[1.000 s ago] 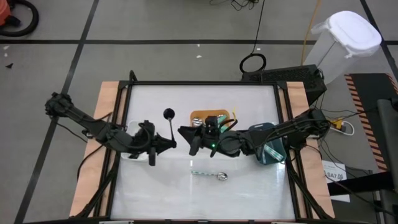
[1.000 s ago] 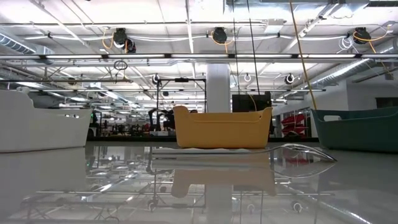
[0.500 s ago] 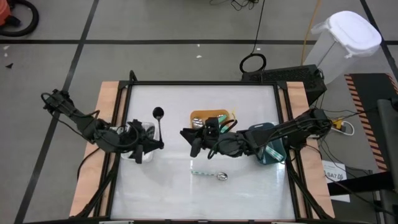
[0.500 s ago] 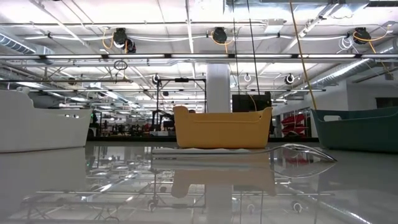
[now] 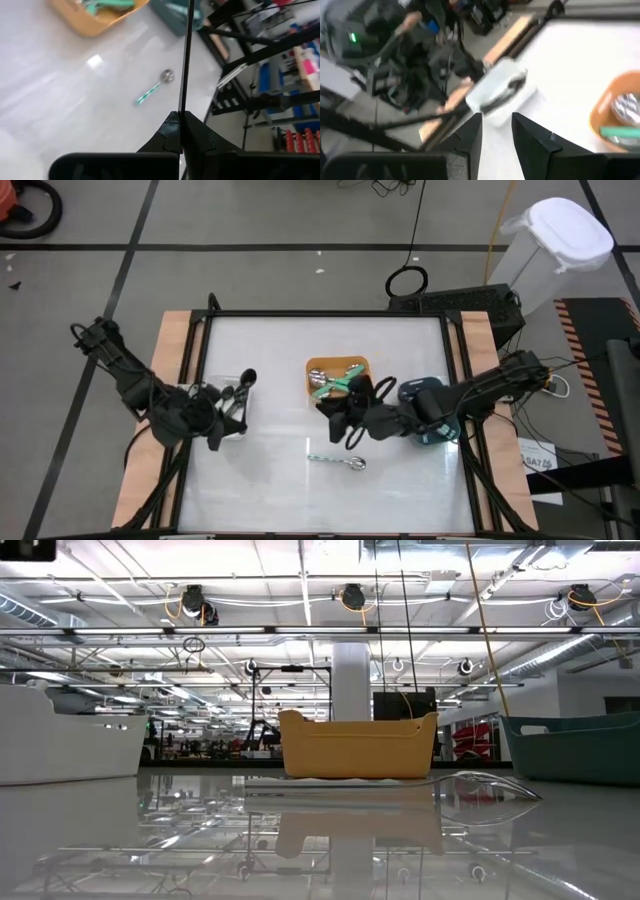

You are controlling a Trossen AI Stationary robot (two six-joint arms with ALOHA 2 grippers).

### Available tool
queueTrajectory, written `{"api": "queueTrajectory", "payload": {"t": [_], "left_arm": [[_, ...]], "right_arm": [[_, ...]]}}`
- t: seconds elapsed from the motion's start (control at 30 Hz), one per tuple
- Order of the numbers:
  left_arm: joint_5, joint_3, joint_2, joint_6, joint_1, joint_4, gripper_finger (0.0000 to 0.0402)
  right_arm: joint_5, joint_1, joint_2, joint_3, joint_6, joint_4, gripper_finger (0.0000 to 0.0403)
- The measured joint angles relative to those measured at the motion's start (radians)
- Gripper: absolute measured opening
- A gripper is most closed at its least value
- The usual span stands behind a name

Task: Sort silverware by color (type)
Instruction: Put the black spoon into the white bin

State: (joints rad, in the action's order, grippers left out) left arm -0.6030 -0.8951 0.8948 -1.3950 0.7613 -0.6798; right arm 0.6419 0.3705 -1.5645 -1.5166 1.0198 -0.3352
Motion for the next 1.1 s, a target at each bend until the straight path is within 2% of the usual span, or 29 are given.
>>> {"api": "queueTrajectory", "payload": {"t": [0.2, 0.3, 0.47, 0.57, 0.87, 1.1], "left_arm": [[0.028, 0.000, -0.028, -0.169, 0.050, -0.160, 0.0001], [0.035, 0.000, -0.053, -0.250, 0.077, -0.261, 0.0001], [0.098, 0.000, -0.078, -0.380, 0.097, -0.478, 0.0001], [0.153, 0.000, -0.085, -0.400, 0.098, -0.557, 0.0001], [0.220, 0.054, -0.085, -0.423, 0.098, -0.577, 0.0001], [0.264, 0.134, -0.085, -0.476, 0.098, -0.525, 0.0001]], "right_arm": [[-0.069, 0.039, 0.000, 0.000, 0.042, -0.090, 0.0102], [-0.070, 0.057, -0.005, 0.000, 0.046, -0.103, 0.0102], [-0.069, 0.073, -0.005, 0.000, 0.050, -0.111, 0.0102], [-0.069, 0.082, -0.005, 0.000, 0.045, -0.112, 0.0102], [-0.072, 0.090, -0.038, 0.000, 0.042, -0.099, 0.0102], [-0.243, 0.095, -0.107, 0.000, -0.029, -0.077, 0.0103]]}}
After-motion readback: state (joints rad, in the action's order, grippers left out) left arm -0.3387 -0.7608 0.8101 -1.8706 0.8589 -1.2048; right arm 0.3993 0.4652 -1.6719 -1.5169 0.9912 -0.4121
